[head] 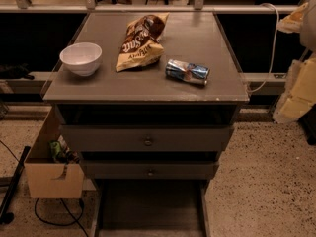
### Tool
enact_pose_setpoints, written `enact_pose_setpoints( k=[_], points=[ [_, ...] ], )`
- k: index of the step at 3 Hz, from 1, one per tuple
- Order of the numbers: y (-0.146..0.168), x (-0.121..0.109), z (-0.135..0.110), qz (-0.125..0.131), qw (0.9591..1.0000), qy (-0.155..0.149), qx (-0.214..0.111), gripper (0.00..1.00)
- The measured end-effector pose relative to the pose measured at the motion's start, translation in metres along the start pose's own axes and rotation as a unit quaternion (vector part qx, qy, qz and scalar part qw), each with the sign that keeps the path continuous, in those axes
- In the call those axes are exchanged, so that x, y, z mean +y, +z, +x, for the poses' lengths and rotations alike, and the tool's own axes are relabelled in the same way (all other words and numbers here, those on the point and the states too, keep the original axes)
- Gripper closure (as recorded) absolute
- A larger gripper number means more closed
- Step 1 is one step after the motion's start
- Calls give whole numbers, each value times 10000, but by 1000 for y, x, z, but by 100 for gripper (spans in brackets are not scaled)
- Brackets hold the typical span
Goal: Place redbull can into bottom drawer
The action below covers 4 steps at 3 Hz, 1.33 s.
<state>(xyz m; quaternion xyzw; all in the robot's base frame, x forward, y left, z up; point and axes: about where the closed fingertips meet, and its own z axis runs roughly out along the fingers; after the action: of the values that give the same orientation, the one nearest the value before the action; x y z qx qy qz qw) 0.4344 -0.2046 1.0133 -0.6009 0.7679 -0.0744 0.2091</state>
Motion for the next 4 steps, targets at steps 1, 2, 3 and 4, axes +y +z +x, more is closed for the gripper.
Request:
enact_pose_setpoints(
  k=[1,2,3,4],
  points=[
    [0,0,0,1,10000,0,-1,0],
    [-6,-9,-11,161,9994,-64,-314,0],
    [-10,-15,-32,218,9956,-287,-866,0],
    [-8,-19,-60,262,9878,-517,-1447,0]
  ],
)
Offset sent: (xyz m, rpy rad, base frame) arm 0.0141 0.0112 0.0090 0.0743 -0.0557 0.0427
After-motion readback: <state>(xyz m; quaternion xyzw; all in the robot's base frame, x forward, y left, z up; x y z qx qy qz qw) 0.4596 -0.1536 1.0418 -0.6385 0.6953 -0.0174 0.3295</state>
